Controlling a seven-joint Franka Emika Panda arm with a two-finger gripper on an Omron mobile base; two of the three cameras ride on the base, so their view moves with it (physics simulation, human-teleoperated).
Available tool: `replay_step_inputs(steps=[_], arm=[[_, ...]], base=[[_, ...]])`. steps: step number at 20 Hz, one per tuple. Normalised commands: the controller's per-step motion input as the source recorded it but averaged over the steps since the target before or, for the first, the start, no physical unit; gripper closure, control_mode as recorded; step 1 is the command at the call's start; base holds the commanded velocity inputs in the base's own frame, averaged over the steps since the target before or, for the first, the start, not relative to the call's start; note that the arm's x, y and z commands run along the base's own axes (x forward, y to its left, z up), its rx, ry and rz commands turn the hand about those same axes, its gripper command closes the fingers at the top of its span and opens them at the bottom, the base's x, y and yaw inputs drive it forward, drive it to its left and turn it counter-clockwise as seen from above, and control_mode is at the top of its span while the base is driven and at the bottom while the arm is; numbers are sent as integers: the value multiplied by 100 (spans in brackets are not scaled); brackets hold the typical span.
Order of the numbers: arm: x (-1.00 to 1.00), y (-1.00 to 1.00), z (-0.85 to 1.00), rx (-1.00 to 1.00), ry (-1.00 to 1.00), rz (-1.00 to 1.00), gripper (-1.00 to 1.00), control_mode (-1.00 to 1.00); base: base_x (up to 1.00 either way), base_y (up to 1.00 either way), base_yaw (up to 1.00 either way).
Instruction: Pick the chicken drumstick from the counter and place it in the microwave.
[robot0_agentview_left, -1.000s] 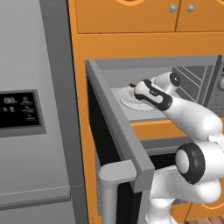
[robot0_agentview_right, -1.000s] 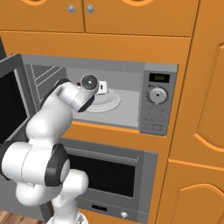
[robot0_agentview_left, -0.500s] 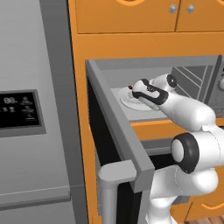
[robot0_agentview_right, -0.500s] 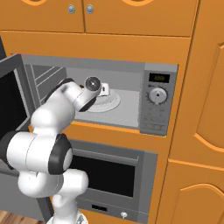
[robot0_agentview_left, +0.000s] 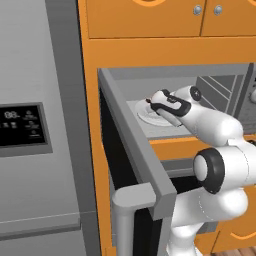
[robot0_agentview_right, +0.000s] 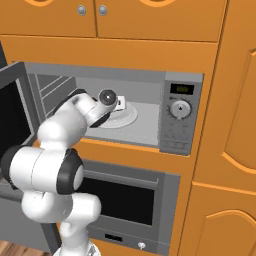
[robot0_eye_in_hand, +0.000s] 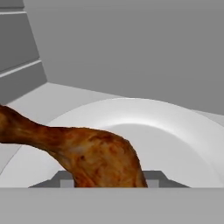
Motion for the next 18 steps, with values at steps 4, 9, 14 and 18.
replay_step_inputs(steps=[4,9,14,18], arm=[[20,0,-6,0,0,1,100,-100],[-2,0,-27,0,0,0,100,-100],[-1,0,-8,0,0,0,-100,-100],[0,0,0,0,0,0,-100,-100]], base=[[0,0,0],[0,0,0],[0,0,0],[0,0,0]])
